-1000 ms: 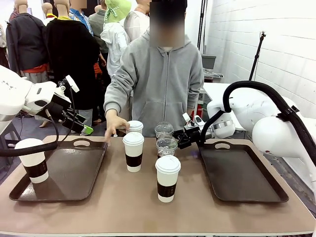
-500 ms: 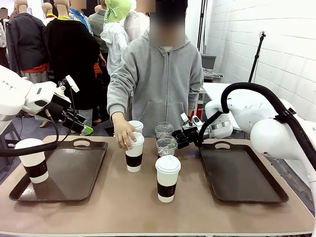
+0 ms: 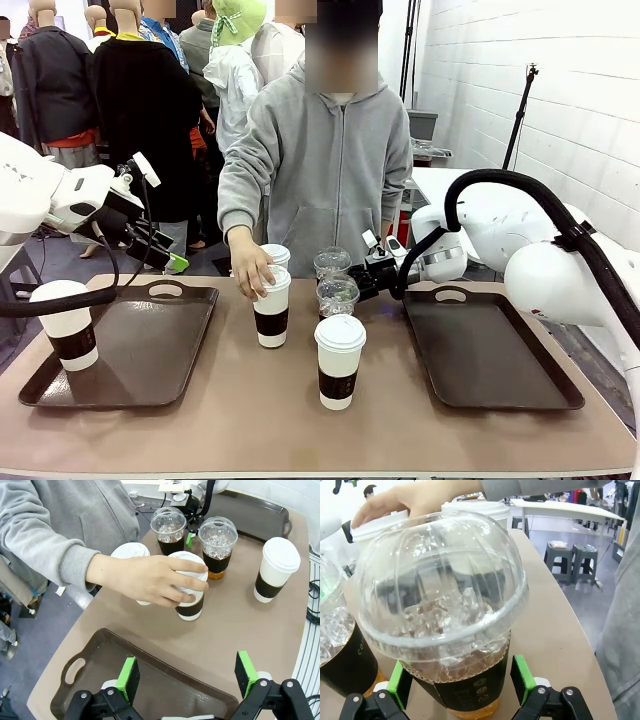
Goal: Distribute the coffee onto the tray.
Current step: Pick up one iced Americano and place it on the right Handle tray.
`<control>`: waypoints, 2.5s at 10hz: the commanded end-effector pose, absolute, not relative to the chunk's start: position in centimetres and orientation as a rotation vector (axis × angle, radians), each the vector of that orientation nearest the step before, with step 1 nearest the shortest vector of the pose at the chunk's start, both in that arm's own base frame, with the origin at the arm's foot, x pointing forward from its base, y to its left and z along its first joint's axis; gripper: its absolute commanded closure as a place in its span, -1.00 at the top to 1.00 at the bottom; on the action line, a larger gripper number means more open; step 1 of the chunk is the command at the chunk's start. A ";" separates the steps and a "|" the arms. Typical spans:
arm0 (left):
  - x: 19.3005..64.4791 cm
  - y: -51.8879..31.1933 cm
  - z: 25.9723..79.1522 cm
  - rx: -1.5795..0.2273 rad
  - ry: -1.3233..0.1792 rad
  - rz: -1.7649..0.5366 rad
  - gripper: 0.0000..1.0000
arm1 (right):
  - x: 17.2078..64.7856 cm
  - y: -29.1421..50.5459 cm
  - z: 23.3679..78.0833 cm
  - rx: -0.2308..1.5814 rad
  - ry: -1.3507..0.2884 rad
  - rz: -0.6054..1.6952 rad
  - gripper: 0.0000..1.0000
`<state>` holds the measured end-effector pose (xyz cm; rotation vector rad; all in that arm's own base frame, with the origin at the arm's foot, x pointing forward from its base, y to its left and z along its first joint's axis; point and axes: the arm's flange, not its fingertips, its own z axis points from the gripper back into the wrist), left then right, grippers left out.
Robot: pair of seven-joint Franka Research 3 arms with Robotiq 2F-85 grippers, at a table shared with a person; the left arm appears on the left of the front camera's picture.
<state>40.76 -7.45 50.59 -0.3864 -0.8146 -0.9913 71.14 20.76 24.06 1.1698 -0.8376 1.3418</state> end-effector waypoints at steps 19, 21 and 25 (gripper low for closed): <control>41.1 -7.3 50.3 -0.403 -0.832 -1.012 1.00 | 66.4 8.0 36.5 1.130 -0.933 1.239 0.62; 41.1 -7.3 50.3 -0.403 -0.832 -1.012 1.00 | 63.8 5.3 36.8 1.085 -0.955 1.211 0.62; 41.1 -7.3 50.3 -0.403 -0.832 -1.012 1.00 | 64.1 3.4 35.8 1.069 -0.913 1.205 0.62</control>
